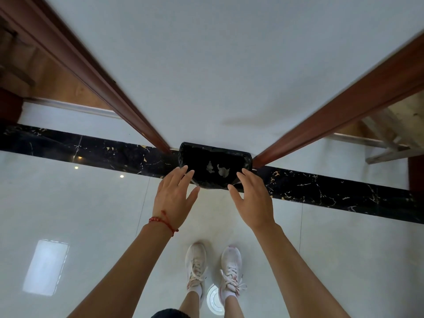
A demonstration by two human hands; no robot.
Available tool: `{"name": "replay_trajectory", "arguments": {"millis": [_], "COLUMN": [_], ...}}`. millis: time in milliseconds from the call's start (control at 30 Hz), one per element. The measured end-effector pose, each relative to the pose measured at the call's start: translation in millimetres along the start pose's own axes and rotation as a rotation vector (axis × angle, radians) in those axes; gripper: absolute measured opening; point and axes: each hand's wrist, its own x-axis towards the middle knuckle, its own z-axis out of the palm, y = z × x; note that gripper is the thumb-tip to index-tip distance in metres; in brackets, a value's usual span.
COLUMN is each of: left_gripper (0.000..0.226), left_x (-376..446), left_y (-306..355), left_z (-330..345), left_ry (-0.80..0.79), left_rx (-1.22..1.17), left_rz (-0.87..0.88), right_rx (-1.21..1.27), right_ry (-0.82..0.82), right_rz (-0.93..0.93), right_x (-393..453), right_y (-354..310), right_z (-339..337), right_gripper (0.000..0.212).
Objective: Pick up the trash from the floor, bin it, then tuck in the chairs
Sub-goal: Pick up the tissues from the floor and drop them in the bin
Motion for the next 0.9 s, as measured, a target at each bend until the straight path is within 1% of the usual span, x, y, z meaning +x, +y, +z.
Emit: {"name": "replay_trajectory", "arguments": {"millis": [167, 267, 367, 633, 800, 900], "left_gripper": [0.046, 0.05, 0.05, 0.051, 0.052, 0.05], "left_x": [-11.4, -20.1, -29.7, -57.2, -74.6, -78.5], "left_y": [20.8, 37.2, 56.2, 104.8, 134.3, 148.5], "left_z": [-43.5, -71.2, -95.7, -155.2, -179.9, -193.4], "left_ry": [0.02, 0.046, 0.068, 0.075, 0.061, 0.085], "left_rx": [0.022, 0.002, -0.035, -0.011, -0.007, 0.012], "left_rz": [0.011, 0.007, 0.003, 0.014, 0.023, 0.049], "right_rx": [-0.075, -0.09, -0.088, -0.094, -0.079, -0.089], "right_ry": [0.035, 0.061, 0.083, 0.147, 0.197, 0.219], "right_rz": [-0.06, -0.068, -0.08, -0.107, -0.112, -0.123], "right_x": [-20.0, -35.7, -51.1, -76.4, -89.9, -103.1], "right_y": [-16.6, -28.6, -42.4, -73.6, -80.6, -78.6], "right_z": [-43.6, -72.9, -102.7, -177.0, -211.4, -229.5], "right_gripper": [0.054, 0.053, 0.053, 0.055, 0.05, 0.052]}}
